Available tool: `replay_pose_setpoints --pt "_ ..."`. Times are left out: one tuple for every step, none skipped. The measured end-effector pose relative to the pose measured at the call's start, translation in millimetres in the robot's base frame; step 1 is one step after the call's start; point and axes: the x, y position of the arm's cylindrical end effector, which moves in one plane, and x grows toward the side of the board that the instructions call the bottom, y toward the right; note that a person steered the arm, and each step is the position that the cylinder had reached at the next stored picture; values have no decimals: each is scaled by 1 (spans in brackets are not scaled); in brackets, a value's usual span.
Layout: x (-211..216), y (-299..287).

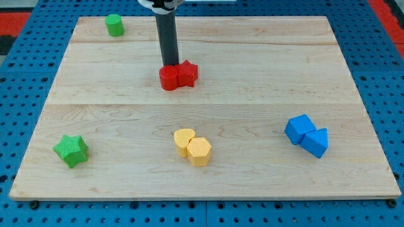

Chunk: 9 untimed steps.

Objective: Push the green circle towards the center left

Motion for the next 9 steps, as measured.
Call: replay_pose_setpoints --pt "-33 -13" --pt "-75 -33" --pt "-115 -41" --pt "-153 -59" --pt "-152 -83" --pt "-148 -133" --pt "-127 -124" --pt "-125 -147" --pt "-125 -165"
